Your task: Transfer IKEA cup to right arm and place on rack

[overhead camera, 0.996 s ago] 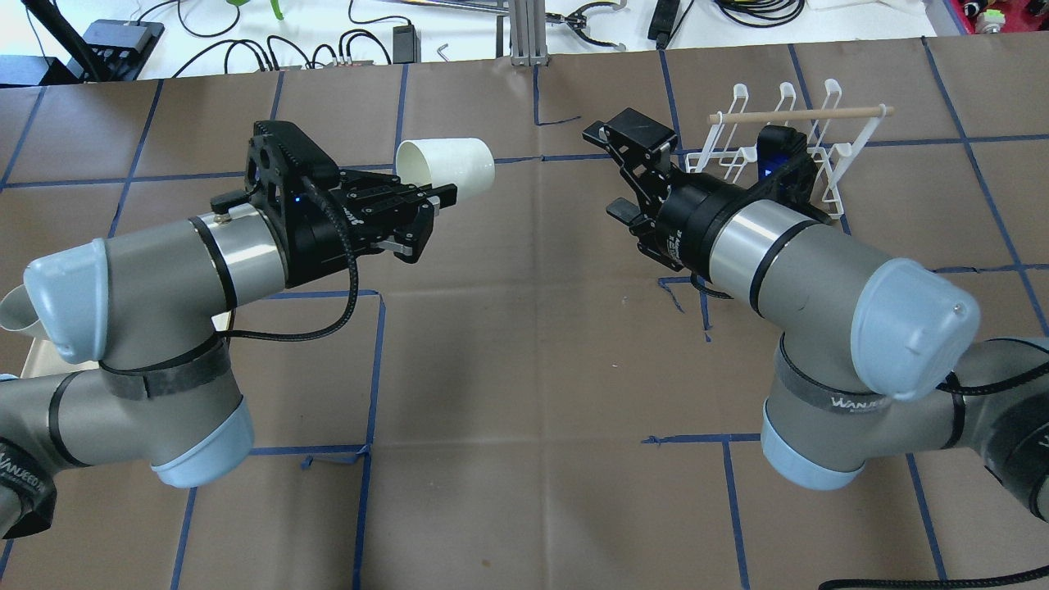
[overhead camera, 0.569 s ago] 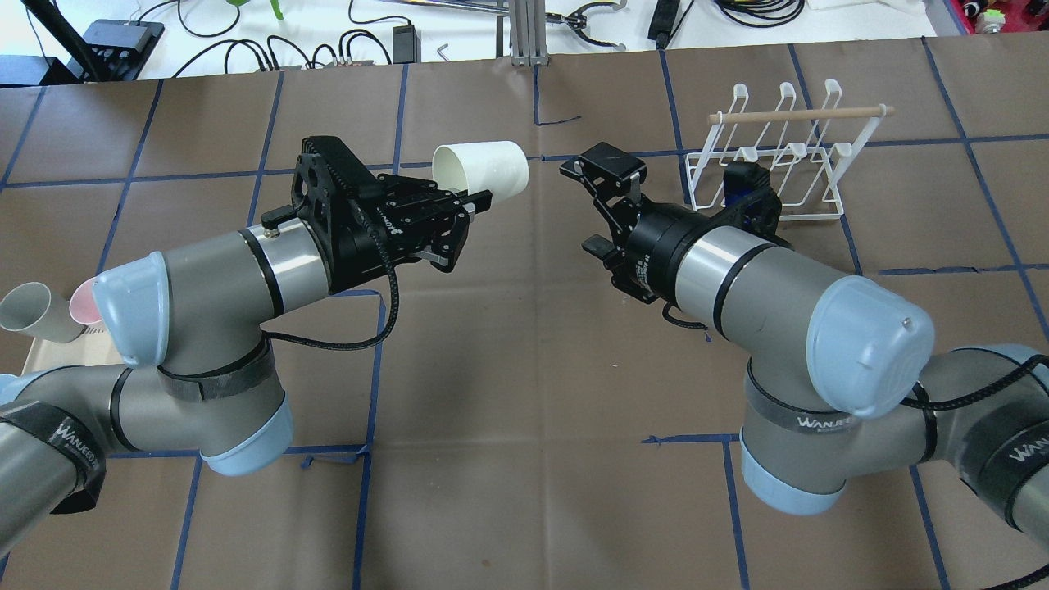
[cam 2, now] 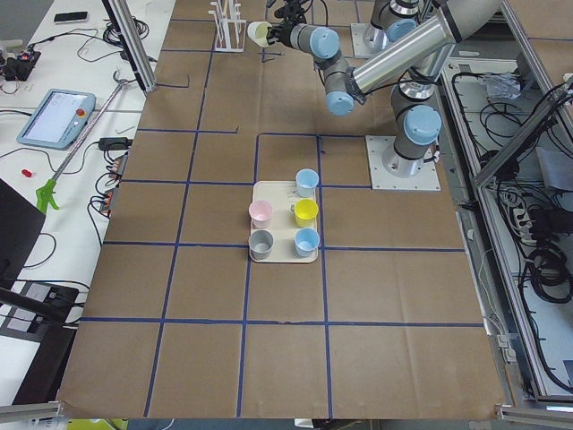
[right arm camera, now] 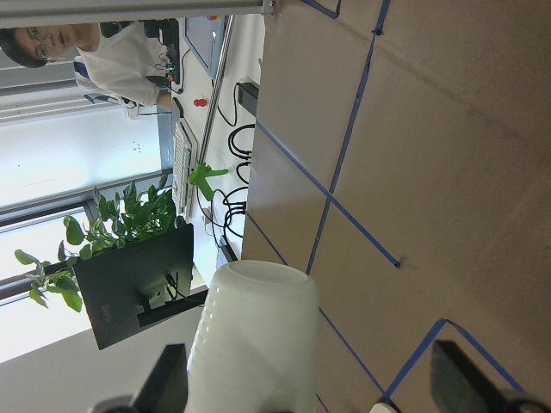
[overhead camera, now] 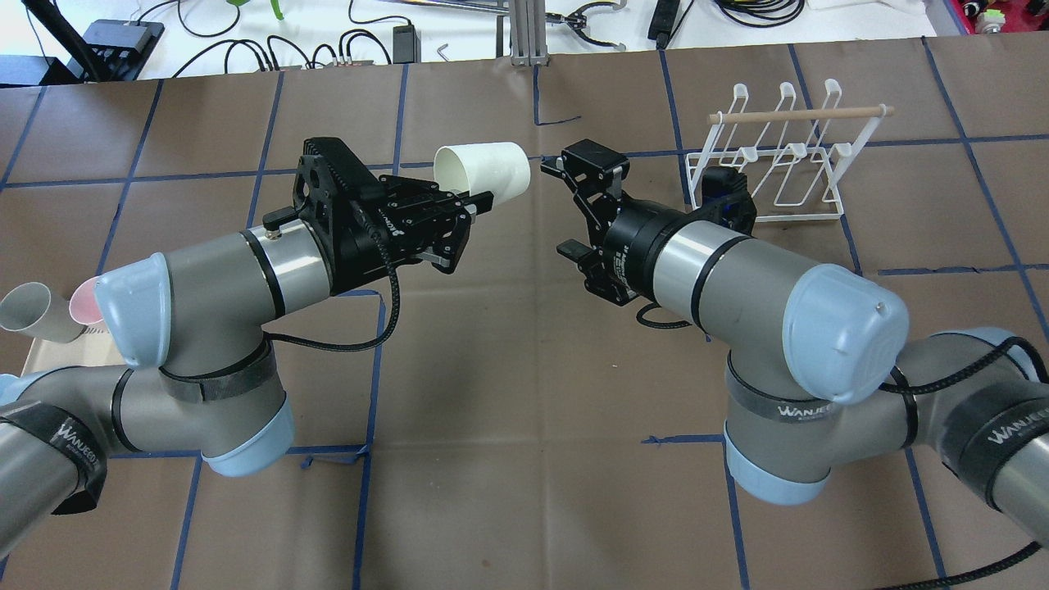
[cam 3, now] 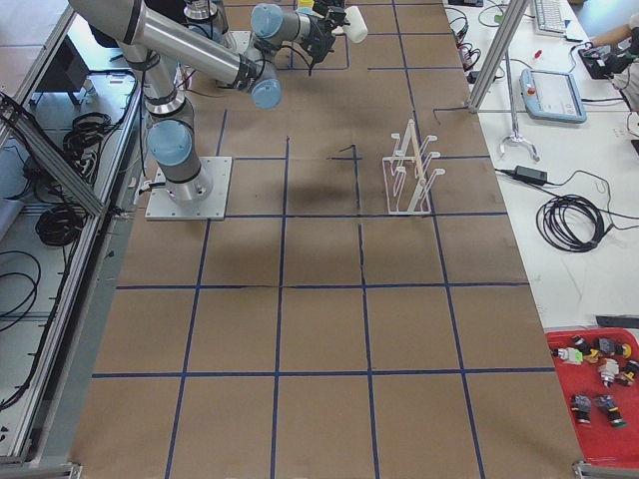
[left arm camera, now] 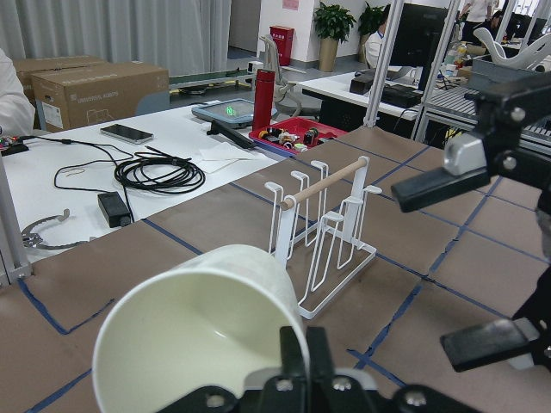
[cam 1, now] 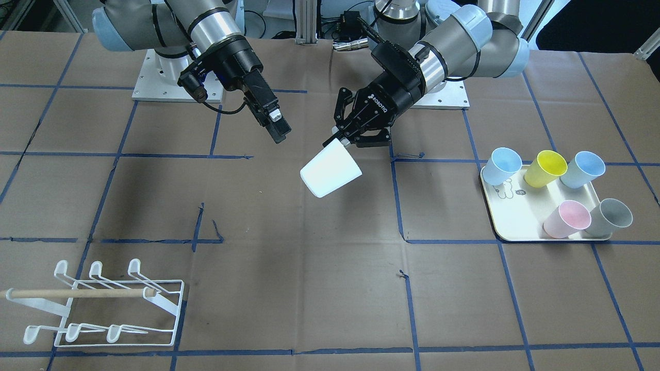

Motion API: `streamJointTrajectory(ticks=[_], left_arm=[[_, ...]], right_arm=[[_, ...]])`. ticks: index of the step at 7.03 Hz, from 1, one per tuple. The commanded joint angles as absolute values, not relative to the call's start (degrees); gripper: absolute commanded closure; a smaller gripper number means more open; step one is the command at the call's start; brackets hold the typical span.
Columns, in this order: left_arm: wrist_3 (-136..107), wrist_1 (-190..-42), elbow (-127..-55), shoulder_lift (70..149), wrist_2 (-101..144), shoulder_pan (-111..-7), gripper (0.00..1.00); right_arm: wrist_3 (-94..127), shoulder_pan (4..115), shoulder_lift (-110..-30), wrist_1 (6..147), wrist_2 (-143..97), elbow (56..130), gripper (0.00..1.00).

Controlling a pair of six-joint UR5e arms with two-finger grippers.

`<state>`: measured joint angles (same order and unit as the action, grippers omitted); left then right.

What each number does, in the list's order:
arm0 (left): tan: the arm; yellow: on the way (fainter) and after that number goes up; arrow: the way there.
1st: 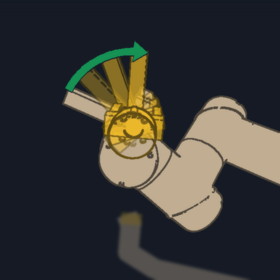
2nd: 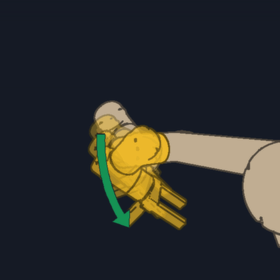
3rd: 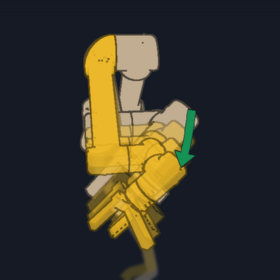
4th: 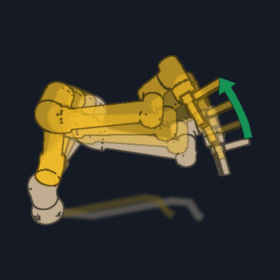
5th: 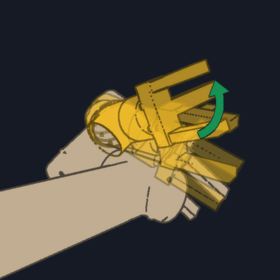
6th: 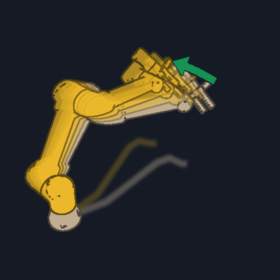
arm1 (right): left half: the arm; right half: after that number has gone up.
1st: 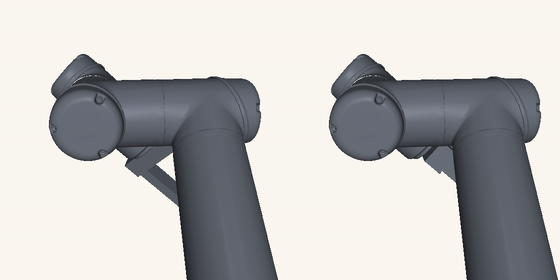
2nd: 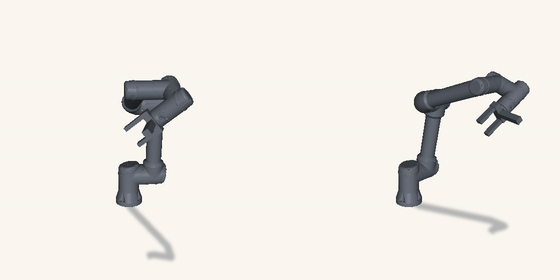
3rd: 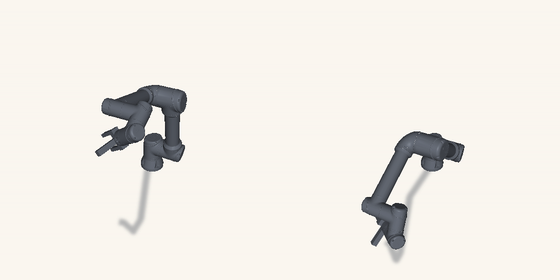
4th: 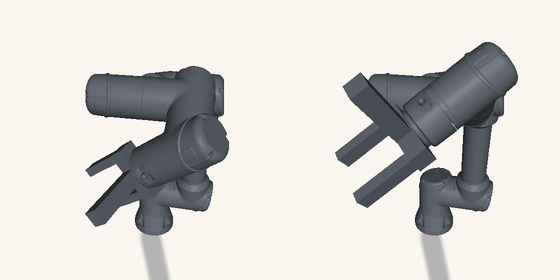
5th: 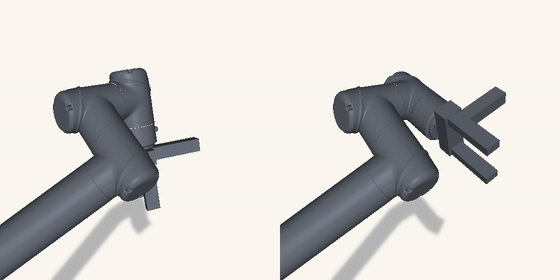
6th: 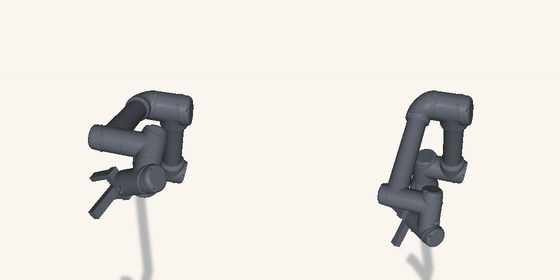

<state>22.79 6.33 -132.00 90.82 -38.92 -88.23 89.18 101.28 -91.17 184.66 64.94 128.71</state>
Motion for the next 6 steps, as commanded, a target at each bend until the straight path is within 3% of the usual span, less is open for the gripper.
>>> streamJointTrajectory(ticks=[1,6], left_arm=[[22.76,6.33,-132.10,90.88,-38.59,-88.24,1.00],[22.68,6.33,-132.10,90.88,-38.50,-88.33,0.99]], right_arm=[[92.55,102.48,-86.16,184.22,64.86,124.21,0.00],[93.43,104.94,-81.57,182.55,65.48,119.36,0.01]])
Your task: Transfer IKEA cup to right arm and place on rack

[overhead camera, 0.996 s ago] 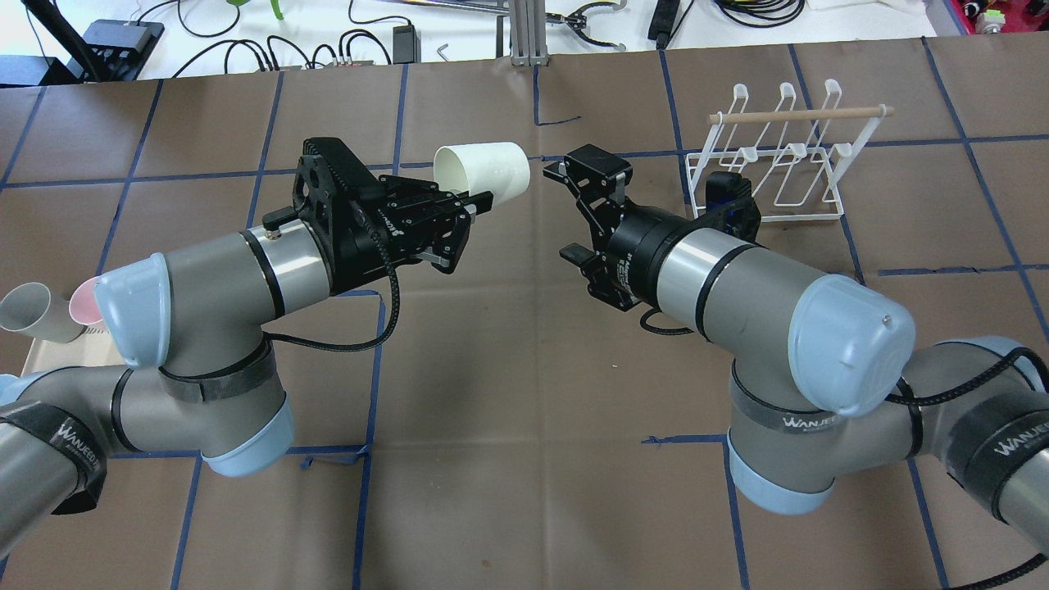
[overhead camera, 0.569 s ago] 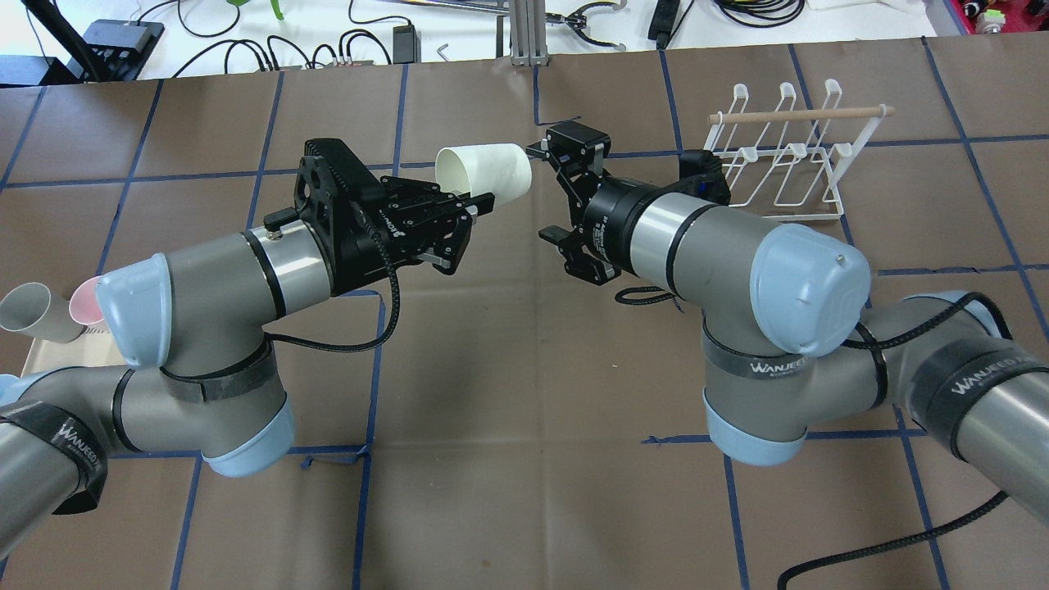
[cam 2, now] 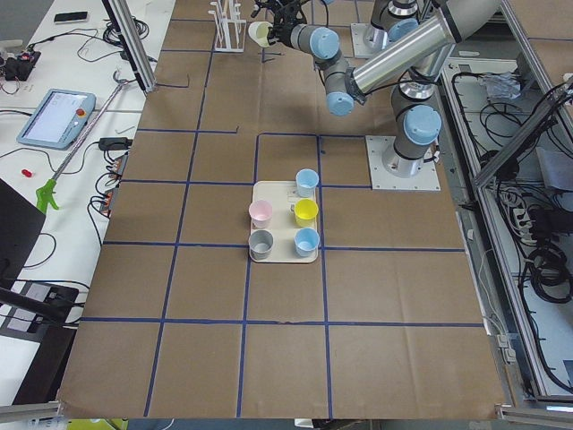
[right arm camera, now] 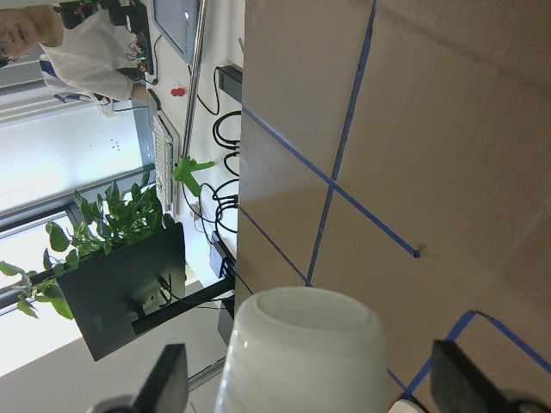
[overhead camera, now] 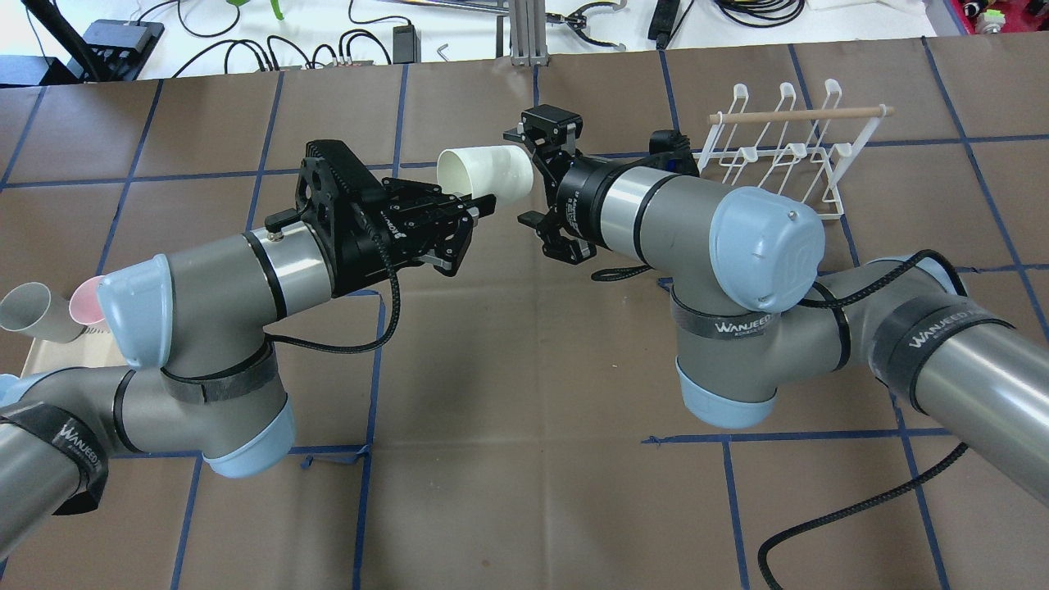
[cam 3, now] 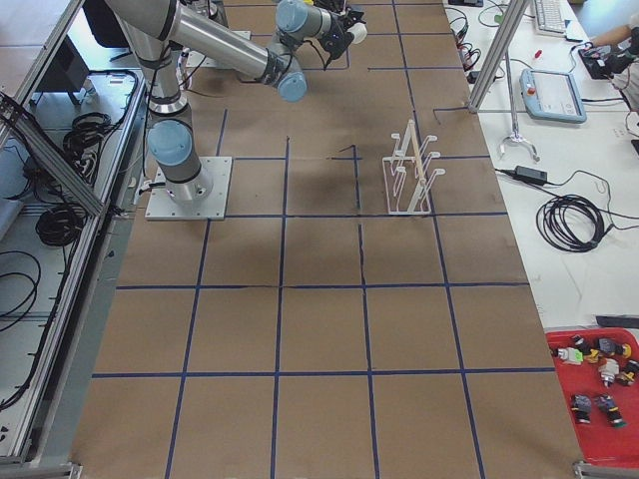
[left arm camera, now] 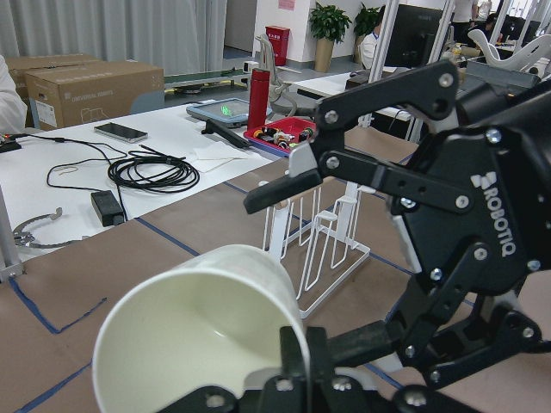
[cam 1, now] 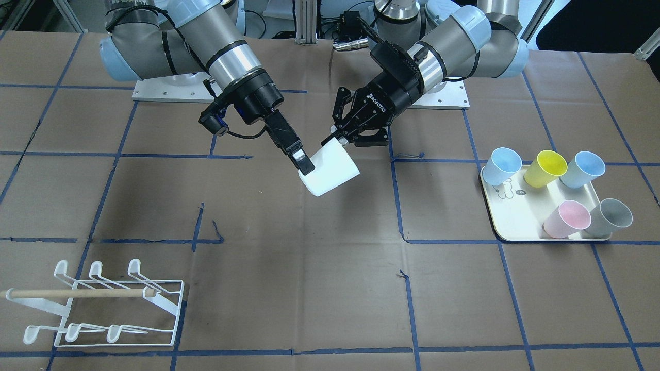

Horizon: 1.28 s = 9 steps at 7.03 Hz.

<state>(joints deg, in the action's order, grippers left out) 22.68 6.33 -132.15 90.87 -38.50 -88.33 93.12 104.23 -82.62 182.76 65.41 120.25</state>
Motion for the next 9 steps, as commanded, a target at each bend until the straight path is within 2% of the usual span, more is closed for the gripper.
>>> streamJointTrajectory(ticks=[1,7,8,9], left_arm=[[22.76,6.33,-132.27,90.88,-38.58,-88.33,0.99],[22.76,6.33,-132.10,90.88,-38.58,-88.33,0.99],[22.76,6.33,-132.10,90.79,-38.58,-88.33,0.99],[22.76,6.33,-132.10,90.79,-38.58,-88.33,0.99]], right_arm=[[93.51,105.12,-81.48,182.46,65.48,118.66,0.02],[94.48,106.35,-79.54,182.46,65.39,117.33,0.02],[94.48,106.35,-79.54,182.37,65.39,117.25,0.05],[94.48,106.26,-79.54,182.37,65.04,117.25,0.14]])
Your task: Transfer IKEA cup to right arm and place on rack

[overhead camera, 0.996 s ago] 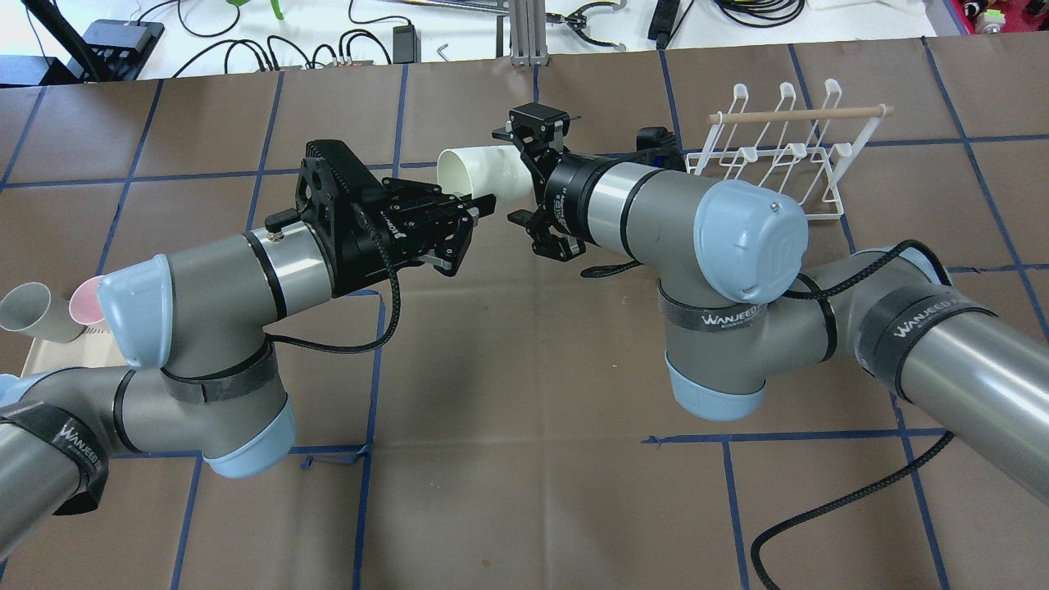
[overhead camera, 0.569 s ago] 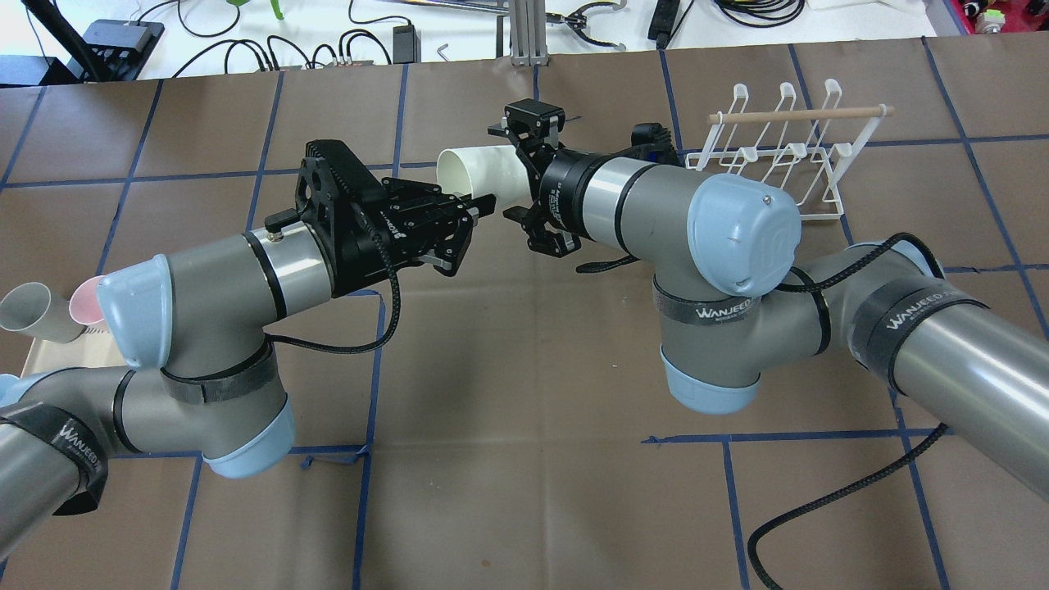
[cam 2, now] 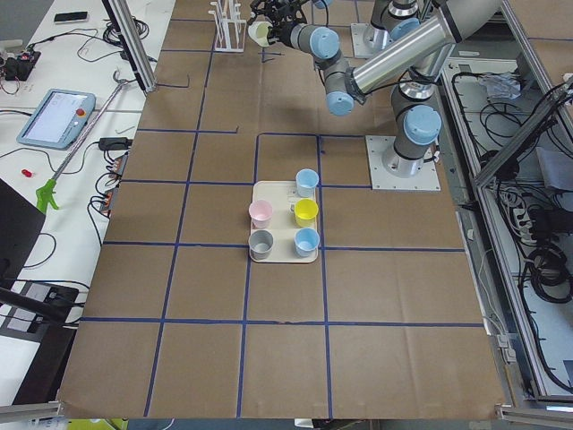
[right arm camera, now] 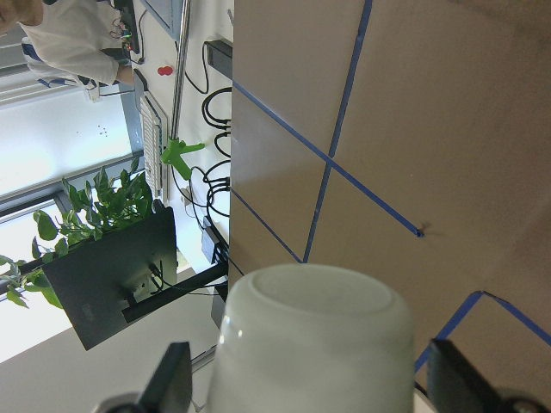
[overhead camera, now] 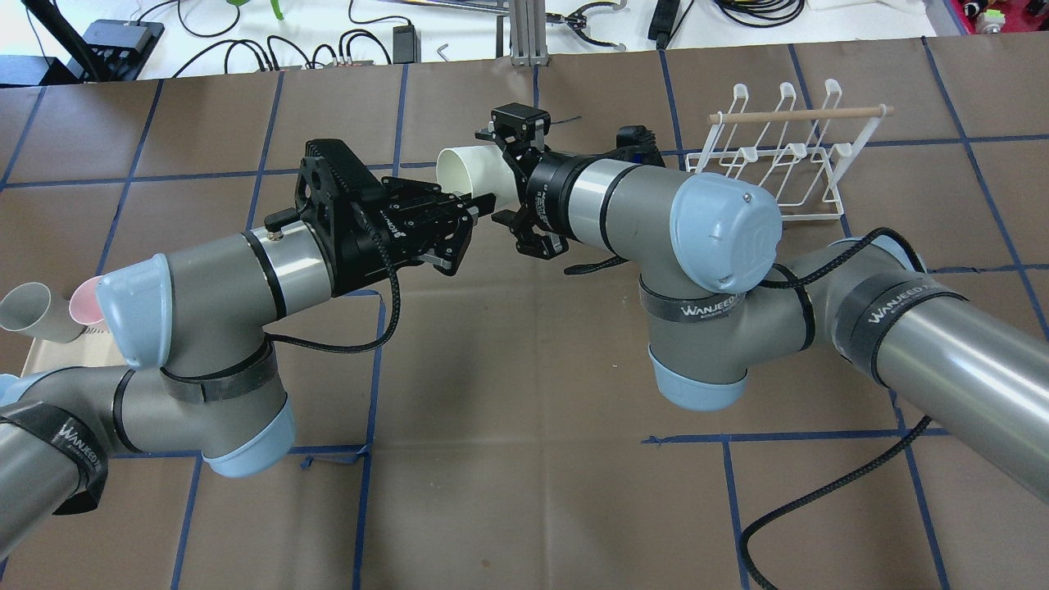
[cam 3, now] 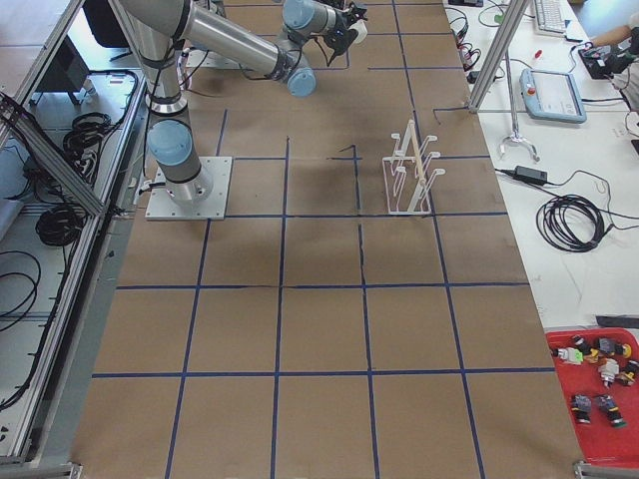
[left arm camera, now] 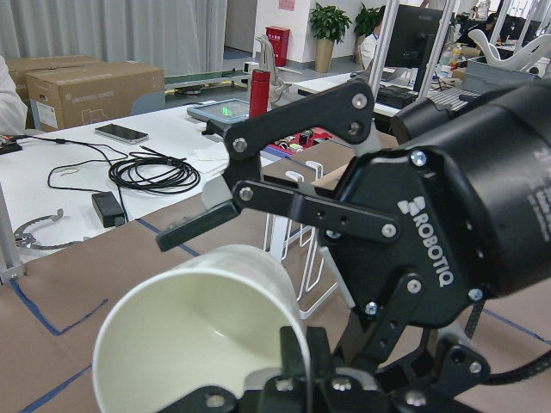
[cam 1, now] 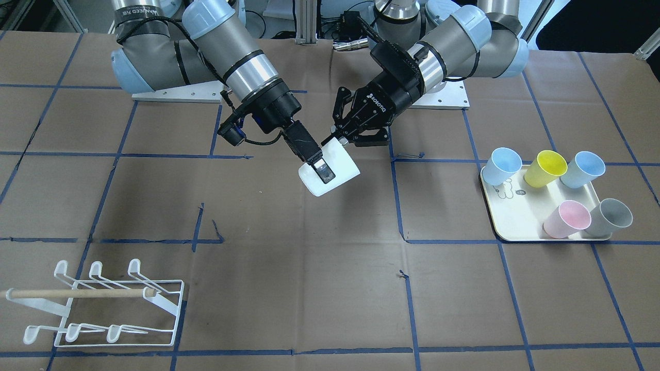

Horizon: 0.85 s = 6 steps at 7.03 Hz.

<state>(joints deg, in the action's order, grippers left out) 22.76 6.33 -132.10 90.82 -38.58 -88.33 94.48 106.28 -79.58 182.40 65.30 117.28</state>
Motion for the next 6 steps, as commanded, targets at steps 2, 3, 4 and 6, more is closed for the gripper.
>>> streamJointTrajectory(ticks=[2,3,4,6], left_arm=[[22.68,6.33,-132.10,90.79,-38.67,-88.33,0.98],[22.76,6.33,-132.10,90.79,-38.76,-88.33,0.98],[22.76,6.33,-132.01,90.88,-38.76,-88.33,0.96],[22.85,6.33,-132.01,90.79,-39.02,-88.33,0.85]], right_arm=[[94.48,106.26,-79.54,182.37,64.69,117.16,0.29],[94.48,106.26,-79.54,182.46,64.60,117.16,0.36],[94.48,106.26,-79.63,182.46,64.51,117.16,0.42],[94.48,106.17,-79.63,182.46,64.42,117.07,0.47]])
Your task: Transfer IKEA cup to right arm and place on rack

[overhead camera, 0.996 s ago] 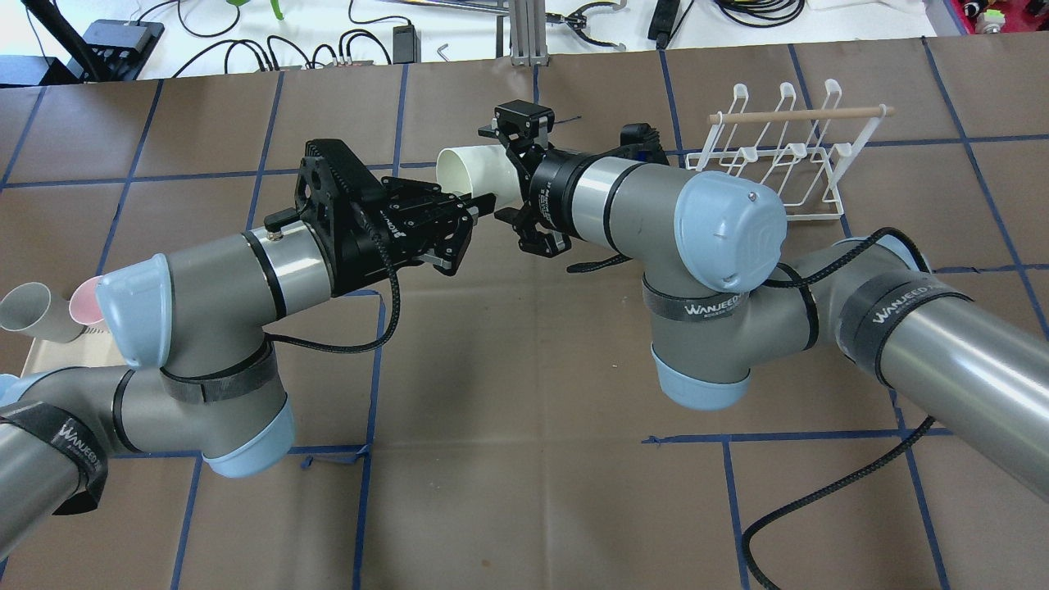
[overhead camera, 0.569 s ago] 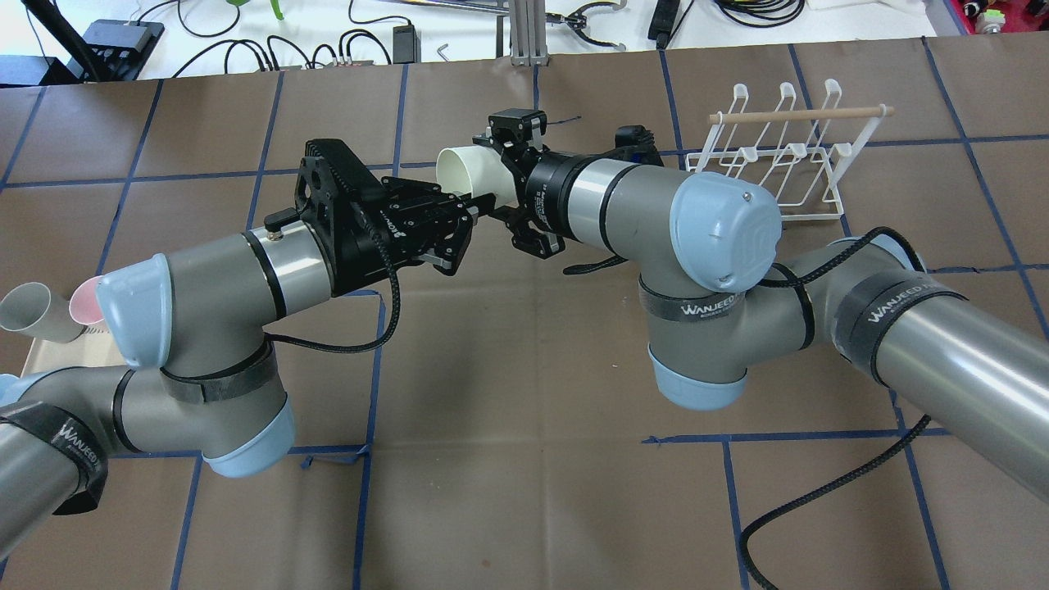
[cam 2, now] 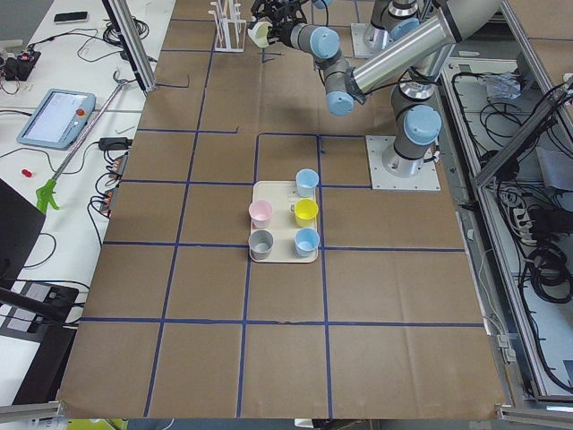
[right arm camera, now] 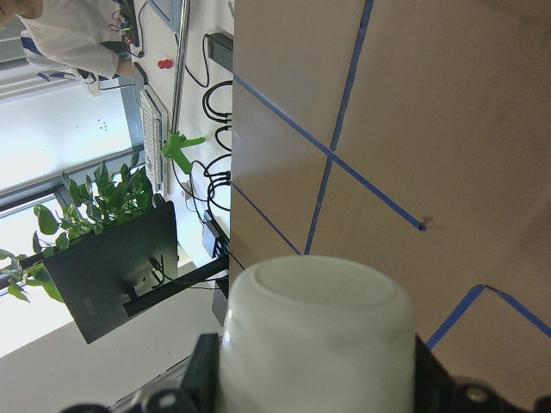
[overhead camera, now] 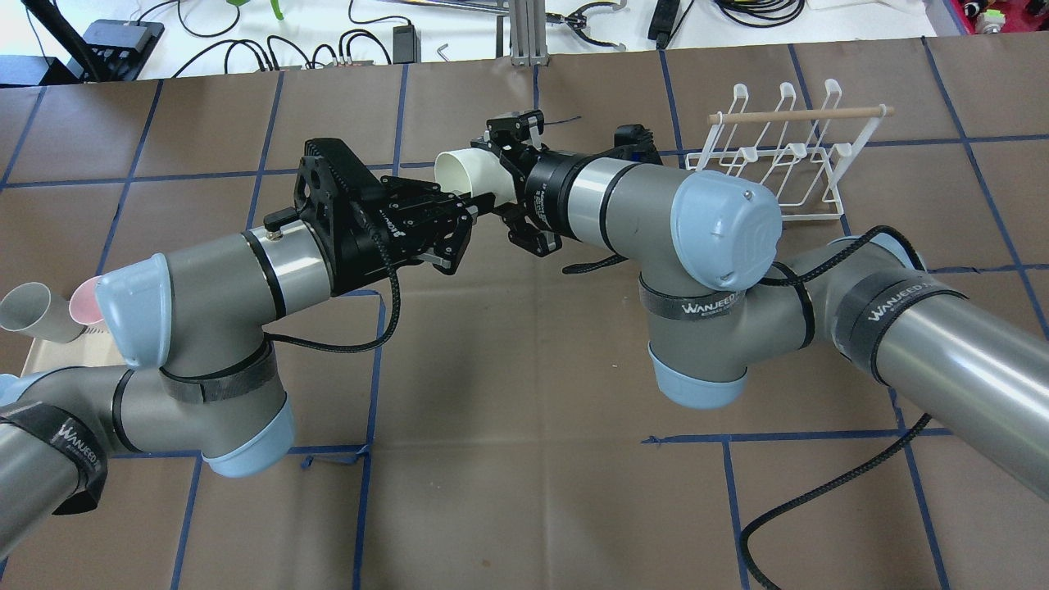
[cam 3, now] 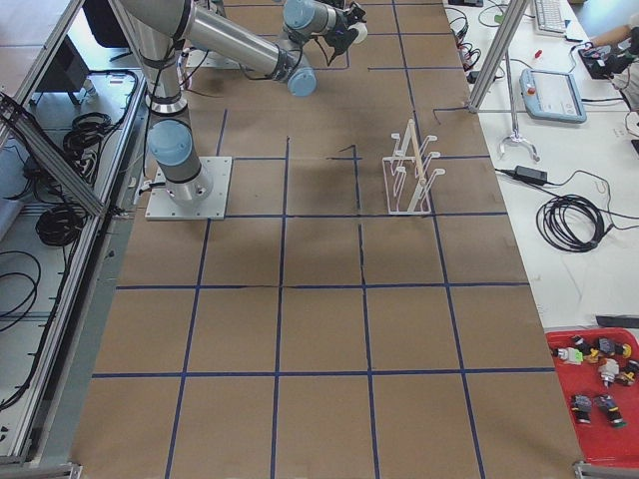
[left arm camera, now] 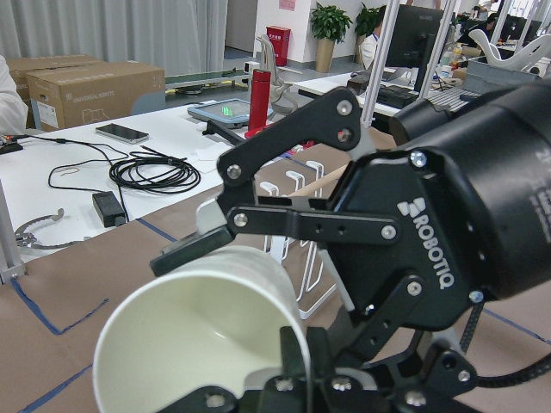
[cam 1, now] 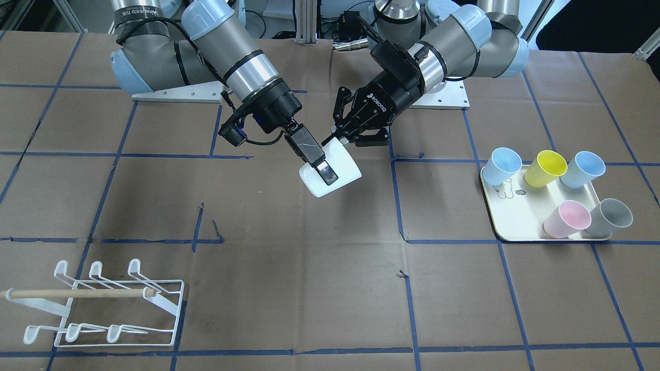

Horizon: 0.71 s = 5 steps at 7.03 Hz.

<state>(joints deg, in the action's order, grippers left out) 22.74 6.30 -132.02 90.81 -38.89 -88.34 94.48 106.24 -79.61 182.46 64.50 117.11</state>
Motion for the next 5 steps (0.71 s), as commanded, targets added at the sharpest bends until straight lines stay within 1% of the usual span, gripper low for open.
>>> streamJointTrajectory(ticks=[1,3,4,5], left_arm=[[22.85,6.24,-131.92,90.79,-39.11,-88.33,0.51],[18.05,6.42,-131.92,90.53,-39.02,-88.33,0.36],[17.32,6.33,-131.92,90.44,-38.94,-88.24,0.19],[17.05,6.33,-131.84,89.83,-38.85,-87.89,0.05]], right_arm=[[94.48,106.17,-79.63,182.46,64.51,117.07,0.48],[94.48,106.17,-79.63,182.46,64.51,116.98,0.50],[94.48,106.17,-79.63,182.46,64.42,116.72,0.52],[94.48,106.26,-79.63,182.46,64.60,116.20,0.53]])
